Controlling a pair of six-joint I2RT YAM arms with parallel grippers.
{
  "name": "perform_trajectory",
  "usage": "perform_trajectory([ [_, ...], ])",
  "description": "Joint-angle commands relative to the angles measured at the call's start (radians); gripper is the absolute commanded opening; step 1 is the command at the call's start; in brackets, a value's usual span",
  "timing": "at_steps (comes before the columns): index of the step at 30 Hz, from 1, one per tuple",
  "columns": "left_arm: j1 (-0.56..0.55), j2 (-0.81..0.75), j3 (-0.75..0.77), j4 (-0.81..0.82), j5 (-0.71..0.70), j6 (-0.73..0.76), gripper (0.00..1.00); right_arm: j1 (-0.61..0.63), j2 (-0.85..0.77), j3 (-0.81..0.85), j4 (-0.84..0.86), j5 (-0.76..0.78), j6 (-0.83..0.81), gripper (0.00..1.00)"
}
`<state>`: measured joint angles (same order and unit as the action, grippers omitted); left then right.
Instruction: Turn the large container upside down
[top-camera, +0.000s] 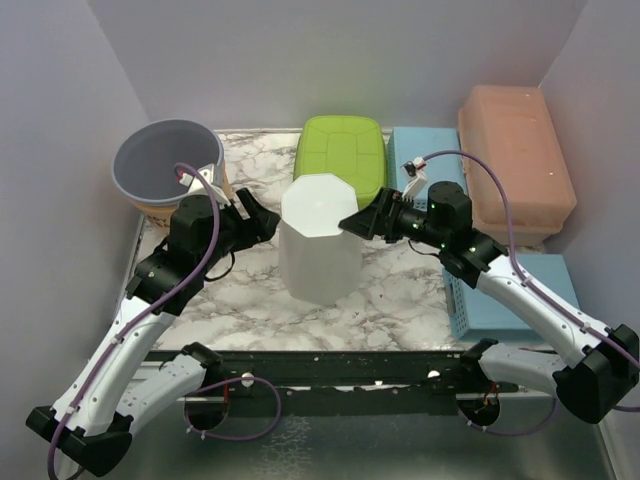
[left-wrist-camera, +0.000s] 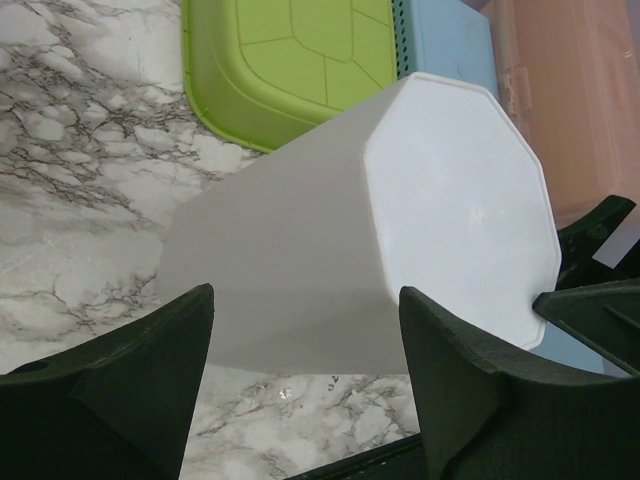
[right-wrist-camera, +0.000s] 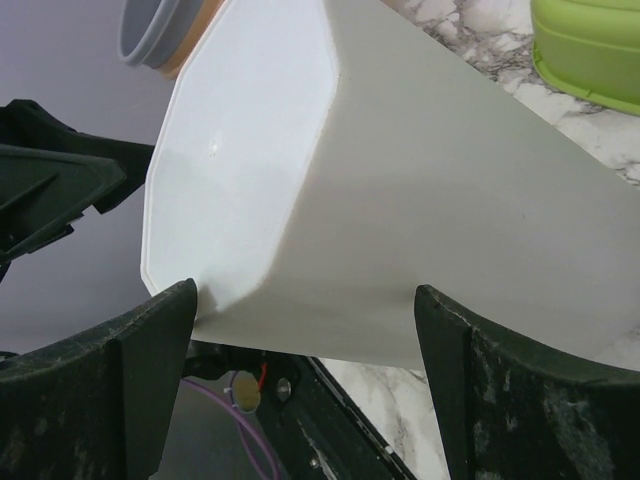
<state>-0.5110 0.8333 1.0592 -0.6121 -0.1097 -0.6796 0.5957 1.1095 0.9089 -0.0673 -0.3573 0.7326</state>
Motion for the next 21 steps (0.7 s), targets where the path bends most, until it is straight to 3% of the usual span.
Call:
perform_trajectory([
  [1, -0.001, -0.007, -0.005, 0.031, 0.052, 0.000, 0.76, 0.007, 0.083, 0.029, -0.007, -0.128, -0.012, 0.88],
  [11, -0.001, -0.057, 0.014, 0.018, -0.027, -0.006, 0.80, 0.023, 0.263, 0.127, 0.058, -0.175, 0.066, 0.87],
  [17, -0.001, -0.045, 0.119, -0.173, -0.109, 0.056, 0.83, 0.023, 0.311, 0.201, 0.038, -0.096, 0.036, 0.88],
  [21, -0.001, -0.077, 0.151, -0.256, -0.090, 0.065, 0.84, 0.023, 0.355, 0.288, -0.018, -0.060, -0.006, 0.90],
])
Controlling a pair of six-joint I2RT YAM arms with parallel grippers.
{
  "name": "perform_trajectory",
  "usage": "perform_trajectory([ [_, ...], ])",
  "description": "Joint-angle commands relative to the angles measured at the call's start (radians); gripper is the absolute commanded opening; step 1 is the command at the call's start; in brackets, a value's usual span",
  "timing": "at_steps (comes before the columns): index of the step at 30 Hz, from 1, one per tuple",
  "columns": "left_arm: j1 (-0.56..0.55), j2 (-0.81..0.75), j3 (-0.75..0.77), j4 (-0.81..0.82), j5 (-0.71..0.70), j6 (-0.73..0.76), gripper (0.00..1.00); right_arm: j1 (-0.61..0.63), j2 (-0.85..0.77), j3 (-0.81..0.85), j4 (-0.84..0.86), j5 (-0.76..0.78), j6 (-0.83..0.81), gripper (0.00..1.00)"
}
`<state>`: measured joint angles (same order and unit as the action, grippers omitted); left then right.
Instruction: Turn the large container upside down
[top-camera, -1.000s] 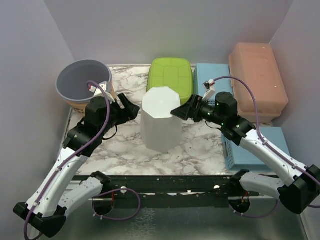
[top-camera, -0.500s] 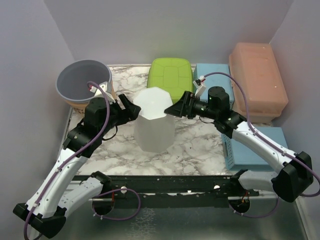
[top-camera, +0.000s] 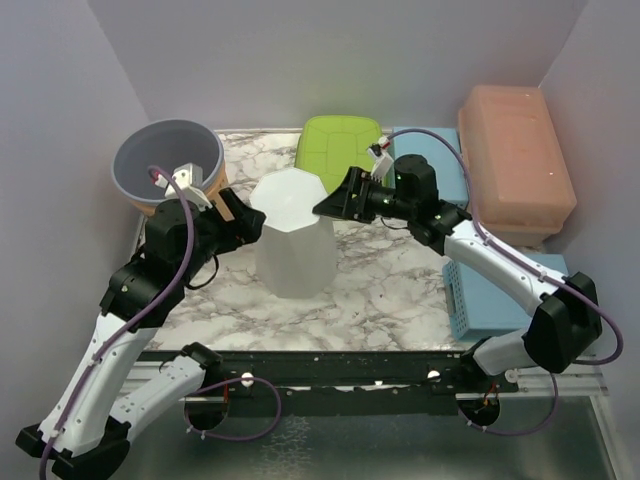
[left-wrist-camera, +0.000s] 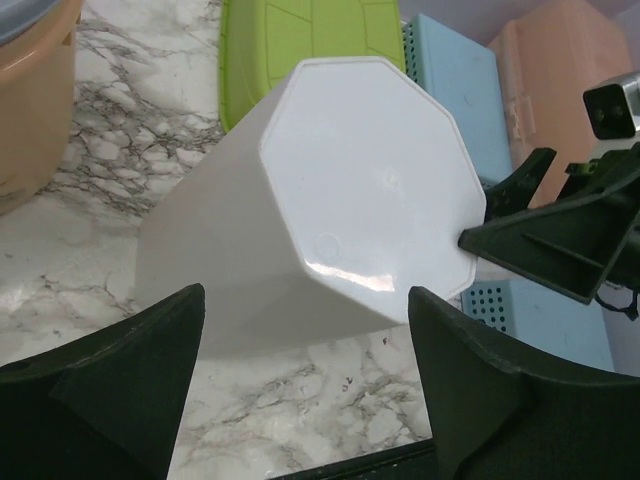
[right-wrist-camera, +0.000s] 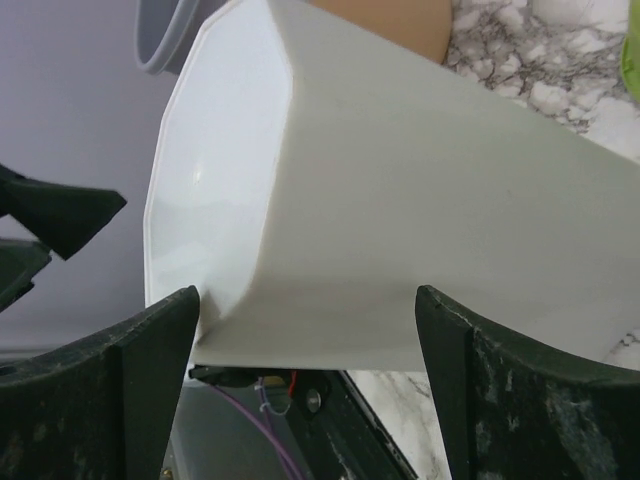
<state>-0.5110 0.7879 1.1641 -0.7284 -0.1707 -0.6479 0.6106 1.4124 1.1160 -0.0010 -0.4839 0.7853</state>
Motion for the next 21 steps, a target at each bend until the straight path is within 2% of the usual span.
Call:
perform_trajectory([
  [1, -0.001, -0.042, 0.051, -0.151, -0.014, 0.028, 0.84, 0.008, 0.074, 0.098, -0.080, 0.041, -0.055, 0.90],
  [6, -0.001, -0.082, 0.052, -0.179, 0.122, 0.010, 0.84, 0.008, 0.191, 0.138, 0.038, -0.130, 0.054, 0.89],
  [9, -0.001, -0.083, 0.037, -0.189, 0.169, 0.009, 0.83, 0.008, 0.226, 0.148, 0.074, -0.165, 0.078, 0.88],
  [11, -0.001, -0.084, 0.033, -0.203, 0.159, 0.001, 0.82, 0.008, 0.218, 0.152, 0.055, -0.150, 0.057, 0.89],
  [17, -0.001, -0.106, 0.039, -0.121, -0.013, -0.018, 0.83, 0.008, 0.135, 0.157, -0.119, -0.041, -0.081, 0.89],
  [21, -0.001, -0.034, 0.088, -0.045, 0.025, 0.036, 0.87, 0.008, 0.036, 0.094, -0.162, 0.054, -0.119, 0.90],
])
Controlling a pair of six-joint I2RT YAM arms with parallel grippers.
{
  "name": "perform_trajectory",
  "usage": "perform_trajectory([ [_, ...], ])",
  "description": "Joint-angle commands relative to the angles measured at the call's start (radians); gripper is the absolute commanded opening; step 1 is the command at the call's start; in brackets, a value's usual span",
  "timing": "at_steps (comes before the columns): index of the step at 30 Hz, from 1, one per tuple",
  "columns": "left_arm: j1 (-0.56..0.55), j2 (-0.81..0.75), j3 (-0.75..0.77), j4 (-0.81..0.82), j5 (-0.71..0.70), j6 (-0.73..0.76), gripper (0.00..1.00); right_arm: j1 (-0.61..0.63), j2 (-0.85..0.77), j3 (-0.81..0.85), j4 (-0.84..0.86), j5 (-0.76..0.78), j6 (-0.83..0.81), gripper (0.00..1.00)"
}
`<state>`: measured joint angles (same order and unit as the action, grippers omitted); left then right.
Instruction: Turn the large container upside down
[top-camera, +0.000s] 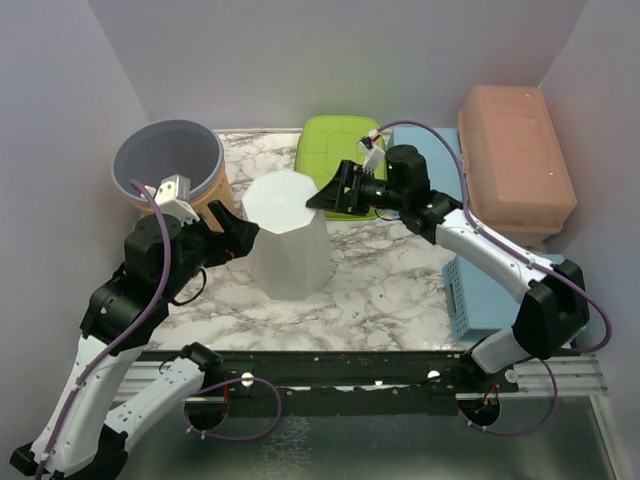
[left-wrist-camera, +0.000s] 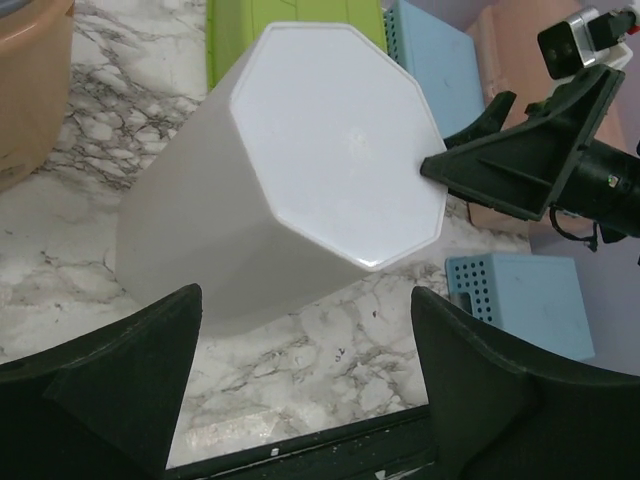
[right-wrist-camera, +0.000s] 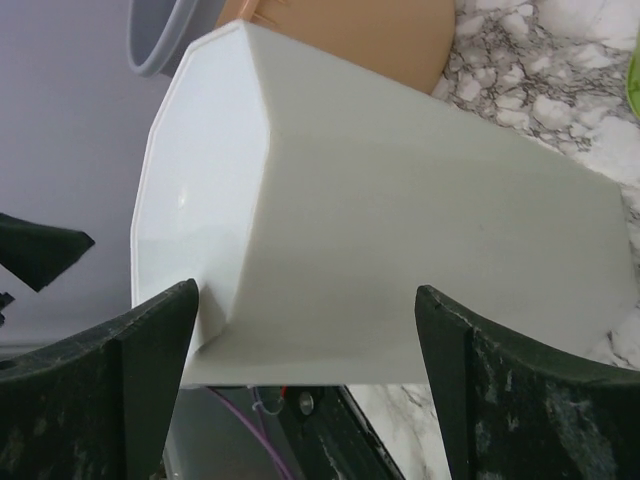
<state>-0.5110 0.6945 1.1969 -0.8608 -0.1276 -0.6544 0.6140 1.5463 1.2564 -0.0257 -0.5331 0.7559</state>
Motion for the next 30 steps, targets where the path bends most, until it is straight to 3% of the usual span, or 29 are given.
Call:
perform_trajectory([
  [1, -0.001, 0.099, 0.085, 0.073, -0.017, 0.061, 0.87, 0.004, -0.127, -0.064, -0.142, 0.127, -0.094, 0.90],
  [5, -0.001, 0.225, 0.177, 0.024, -0.089, 0.107, 0.88, 0.004, -0.239, -0.132, -0.164, 0.211, -0.094, 0.90],
  [8, -0.001, 0.224, 0.145, 0.115, -0.058, 0.153, 0.88, 0.004, -0.324, -0.175, -0.194, 0.298, -0.090, 0.90],
  [15, -0.001, 0.279, 0.084, 0.073, -0.021, 0.132, 0.82, 0.004, -0.509, -0.276, -0.202, 0.472, -0.029, 0.92],
  [24, -0.002, 0.235, -0.026, 0.084, 0.034, 0.119, 0.76, 0.004, -0.479, -0.294, -0.164, 0.325, -0.030, 0.92],
  [30, -0.002, 0.270, -0.068, 0.217, 0.218, 0.067, 0.71, 0.004, -0.476, -0.297, -0.176, 0.335, 0.028, 0.91],
])
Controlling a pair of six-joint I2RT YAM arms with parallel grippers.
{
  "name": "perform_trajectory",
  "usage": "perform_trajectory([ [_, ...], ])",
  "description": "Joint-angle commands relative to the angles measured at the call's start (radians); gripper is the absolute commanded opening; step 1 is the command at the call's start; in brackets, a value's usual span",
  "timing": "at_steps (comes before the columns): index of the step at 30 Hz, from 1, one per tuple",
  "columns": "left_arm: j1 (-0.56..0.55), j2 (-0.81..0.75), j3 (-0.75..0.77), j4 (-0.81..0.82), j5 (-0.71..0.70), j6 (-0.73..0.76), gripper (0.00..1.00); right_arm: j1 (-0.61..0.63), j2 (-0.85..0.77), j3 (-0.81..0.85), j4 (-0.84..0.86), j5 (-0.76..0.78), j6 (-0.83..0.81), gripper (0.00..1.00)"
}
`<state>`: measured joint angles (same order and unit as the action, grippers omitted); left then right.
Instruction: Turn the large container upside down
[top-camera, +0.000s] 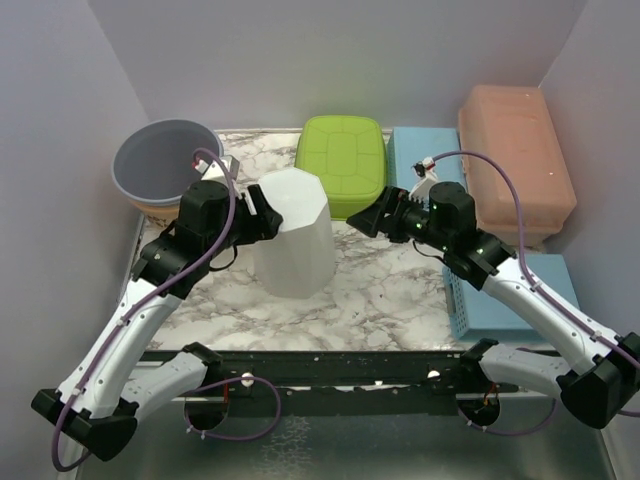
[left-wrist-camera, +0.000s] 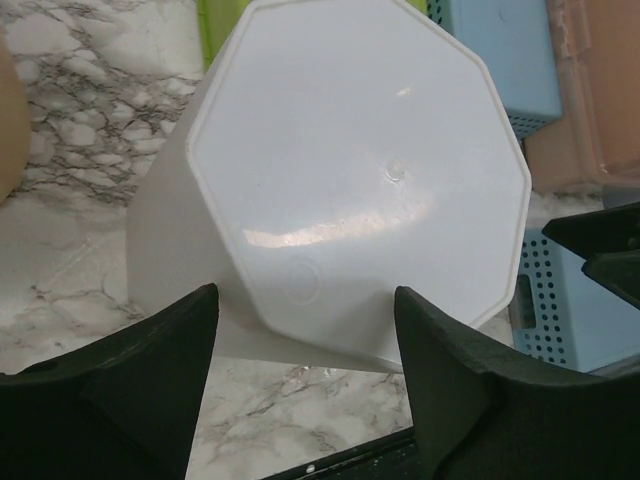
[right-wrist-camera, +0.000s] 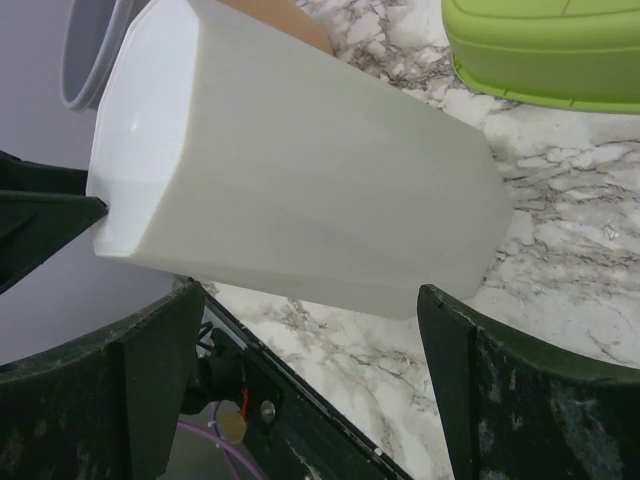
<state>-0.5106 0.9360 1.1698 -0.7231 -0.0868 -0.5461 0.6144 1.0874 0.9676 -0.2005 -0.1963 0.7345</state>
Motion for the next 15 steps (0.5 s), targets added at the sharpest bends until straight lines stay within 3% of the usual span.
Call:
perform_trajectory([
  [1, -0.002, 0.036, -0.053, 0.114, 0.209, -0.065, 0.71, 0.004, -0.034, -0.008, -0.011, 0.032, 0.077, 0.91],
  [5, -0.004, 0.065, -0.098, 0.240, 0.297, -0.129, 0.69, 0.004, -0.137, -0.041, 0.062, 0.104, 0.116, 0.91],
  [10, -0.029, 0.131, -0.144, 0.419, 0.339, -0.225, 0.69, 0.004, -0.216, 0.030, 0.024, 0.191, 0.055, 0.91],
  [15, -0.180, 0.264, -0.115, 0.541, 0.285, -0.264, 0.71, 0.004, -0.196, 0.124, -0.092, 0.280, 0.000, 0.91],
])
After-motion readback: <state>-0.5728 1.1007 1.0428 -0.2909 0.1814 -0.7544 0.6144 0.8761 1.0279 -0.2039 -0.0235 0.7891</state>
